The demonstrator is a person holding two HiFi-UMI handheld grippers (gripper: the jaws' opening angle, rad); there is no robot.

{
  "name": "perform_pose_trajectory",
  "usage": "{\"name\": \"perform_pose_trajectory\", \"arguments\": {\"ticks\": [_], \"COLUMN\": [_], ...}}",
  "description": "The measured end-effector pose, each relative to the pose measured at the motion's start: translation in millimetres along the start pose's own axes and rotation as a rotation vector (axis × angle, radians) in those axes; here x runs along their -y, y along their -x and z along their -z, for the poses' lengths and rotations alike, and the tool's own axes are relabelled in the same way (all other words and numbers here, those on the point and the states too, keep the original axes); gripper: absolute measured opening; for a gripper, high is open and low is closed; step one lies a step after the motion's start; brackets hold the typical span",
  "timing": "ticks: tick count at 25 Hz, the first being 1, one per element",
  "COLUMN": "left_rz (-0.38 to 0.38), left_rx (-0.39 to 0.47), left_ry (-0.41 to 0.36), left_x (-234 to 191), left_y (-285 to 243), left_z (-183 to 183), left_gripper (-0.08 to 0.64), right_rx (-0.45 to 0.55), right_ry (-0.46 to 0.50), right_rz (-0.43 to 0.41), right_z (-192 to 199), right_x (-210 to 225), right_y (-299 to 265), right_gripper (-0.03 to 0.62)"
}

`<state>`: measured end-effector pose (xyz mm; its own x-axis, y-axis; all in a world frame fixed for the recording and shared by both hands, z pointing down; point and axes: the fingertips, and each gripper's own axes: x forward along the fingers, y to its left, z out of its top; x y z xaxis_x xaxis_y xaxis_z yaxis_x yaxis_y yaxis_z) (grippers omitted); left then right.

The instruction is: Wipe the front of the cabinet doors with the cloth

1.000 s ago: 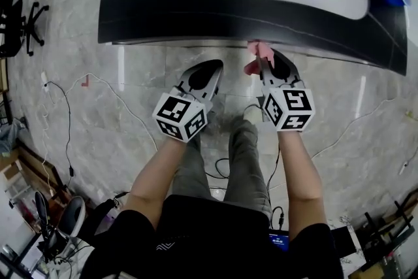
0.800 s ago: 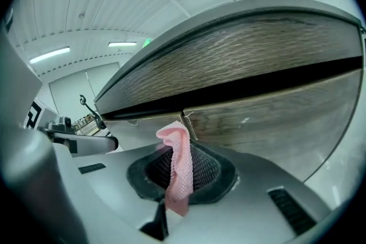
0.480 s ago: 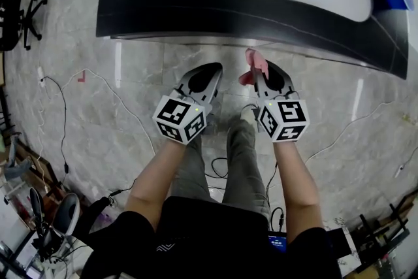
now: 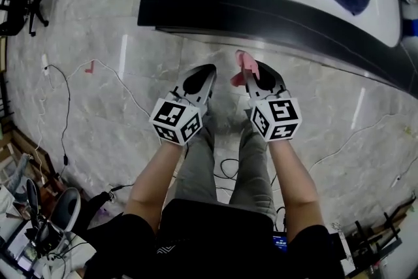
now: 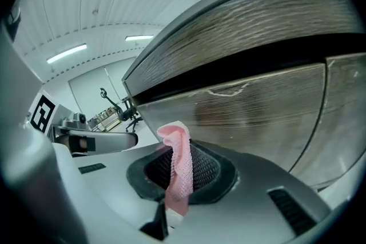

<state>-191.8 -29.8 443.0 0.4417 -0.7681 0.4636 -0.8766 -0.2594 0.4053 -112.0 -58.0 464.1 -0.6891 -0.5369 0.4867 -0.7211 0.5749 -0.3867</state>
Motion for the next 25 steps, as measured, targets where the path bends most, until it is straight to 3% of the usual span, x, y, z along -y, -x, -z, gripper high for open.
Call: {"name": "perform_pose_trajectory", "arguments": {"ticks": [12, 18, 25], "left_rz": [-0.087, -0.091, -0.079], "left_rx": [0.016, 0.011, 0.003], "left_ry": [0.039, 0.047, 0.037], "left_x": [-94, -112, -105], "left_y": [50, 55, 48], "left_z": [7, 10, 11], "left_gripper": [0.009, 0.009, 0.009], "right_rx": [-0.049, -0.055, -0.038], "right_ry": [0.045, 0.072, 0.094], "right_rz": [-0.08, -0.096, -0.092], "right_z": [15, 14, 4], "right_x": [-78, -96, -88], "right_y": [-90, -118, -117], "right_gripper": [0.048, 0.048, 0.048]}}
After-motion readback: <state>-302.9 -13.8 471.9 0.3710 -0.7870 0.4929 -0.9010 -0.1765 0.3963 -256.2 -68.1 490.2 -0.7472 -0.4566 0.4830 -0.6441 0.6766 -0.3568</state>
